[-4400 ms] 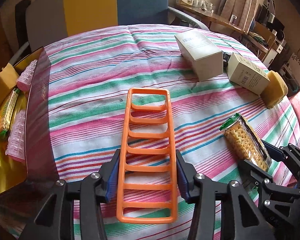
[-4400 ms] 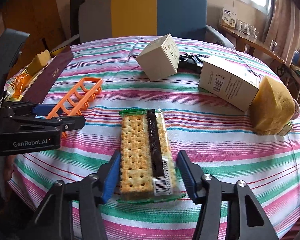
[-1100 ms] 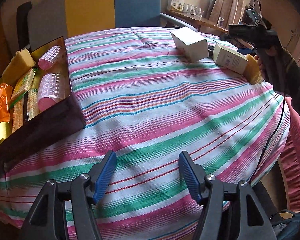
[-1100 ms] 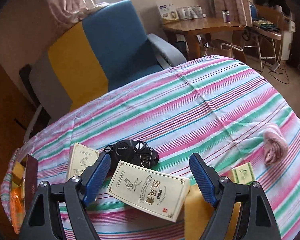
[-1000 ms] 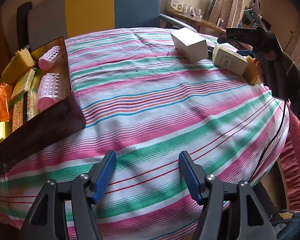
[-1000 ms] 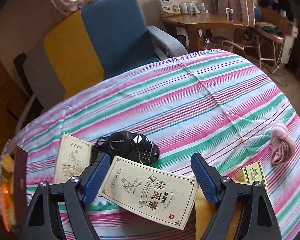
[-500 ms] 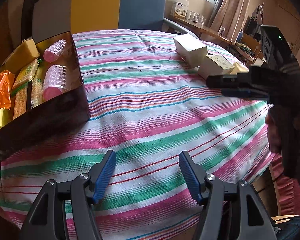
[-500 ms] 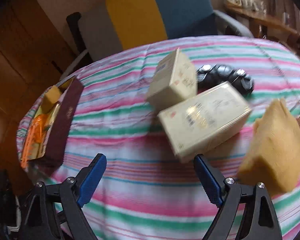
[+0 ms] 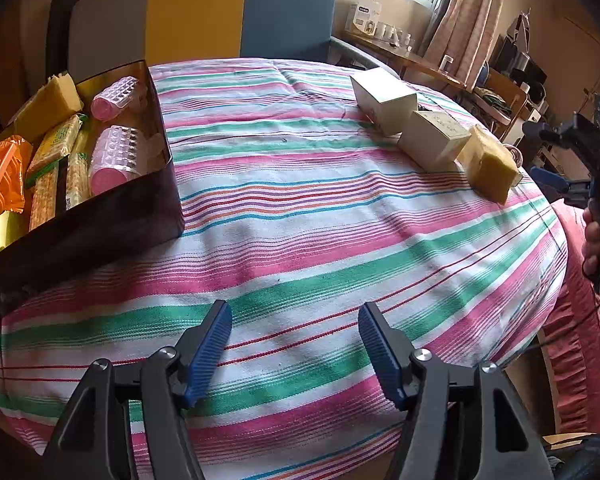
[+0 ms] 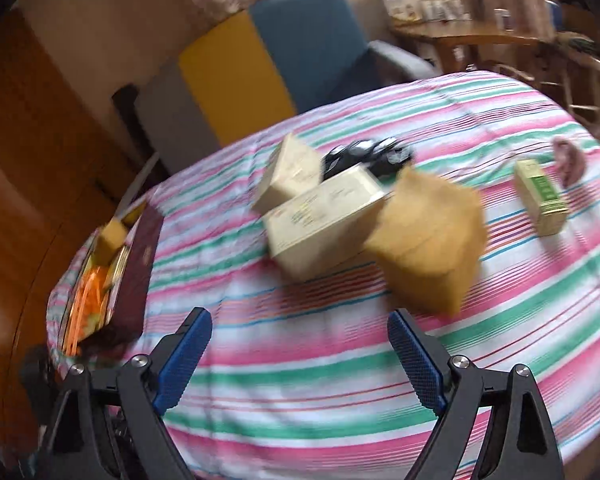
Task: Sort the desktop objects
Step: 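Grasp the white printed box with the left gripper while the right reaches the yellow sponge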
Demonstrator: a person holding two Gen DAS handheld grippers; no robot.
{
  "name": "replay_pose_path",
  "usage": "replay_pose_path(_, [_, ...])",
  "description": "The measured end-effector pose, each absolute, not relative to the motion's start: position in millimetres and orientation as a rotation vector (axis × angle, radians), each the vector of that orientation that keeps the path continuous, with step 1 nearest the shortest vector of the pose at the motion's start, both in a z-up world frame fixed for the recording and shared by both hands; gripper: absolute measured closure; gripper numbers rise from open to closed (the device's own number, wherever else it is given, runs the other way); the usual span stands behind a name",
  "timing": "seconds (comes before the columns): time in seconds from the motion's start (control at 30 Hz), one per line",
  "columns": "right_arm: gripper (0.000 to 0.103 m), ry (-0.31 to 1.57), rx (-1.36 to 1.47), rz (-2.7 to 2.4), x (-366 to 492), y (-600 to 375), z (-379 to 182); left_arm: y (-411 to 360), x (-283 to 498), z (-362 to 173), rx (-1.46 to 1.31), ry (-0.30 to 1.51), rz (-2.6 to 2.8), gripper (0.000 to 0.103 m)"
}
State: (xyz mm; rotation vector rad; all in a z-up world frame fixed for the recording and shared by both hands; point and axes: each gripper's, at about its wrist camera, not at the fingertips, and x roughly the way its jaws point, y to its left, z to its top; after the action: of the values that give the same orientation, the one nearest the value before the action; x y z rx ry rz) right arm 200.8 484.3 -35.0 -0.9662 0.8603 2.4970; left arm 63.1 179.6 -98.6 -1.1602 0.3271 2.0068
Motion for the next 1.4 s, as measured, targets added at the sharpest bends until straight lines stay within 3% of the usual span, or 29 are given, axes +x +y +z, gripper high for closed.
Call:
replay_pose_path(0.3, [0.009,1.031,-0.855,2.291,184.3,580.5,-57.5,184.8,66.8,-99.5,-1.146,0.382,2.017,0.034])
replay_pose_path(0.4, [0.010,1.130,-0.902,2.315,175.2,575.6,-74.0,187.7,67.8,-100.1,-1.143,0.392,2.018,0.029])
replay_pose_path(0.5, [0.010,1.066,-0.951,2.387,174.5,549.1,-79.6,191.6,71.0,-100.9,-1.132,0.424,2.020,0.024])
replay_pose_path(0.7, [0.010,1.175,-1.041,2.521,195.1,511.8,-85.2,208.4,66.7,-92.5,-1.158,0.473,1.992,0.026])
replay_pose_path(1.07, [0.010,1.013,-0.909,2.400,238.4,527.0,-79.0,314.2,67.3,-31.4,-0.846,0.578,1.765,0.026])
replay_pose_path(1.4, [0.010,1.025,-0.931,2.386,239.7,537.8,-98.5,382.3,57.4,-47.0,-0.738,0.777,1.543,0.026])
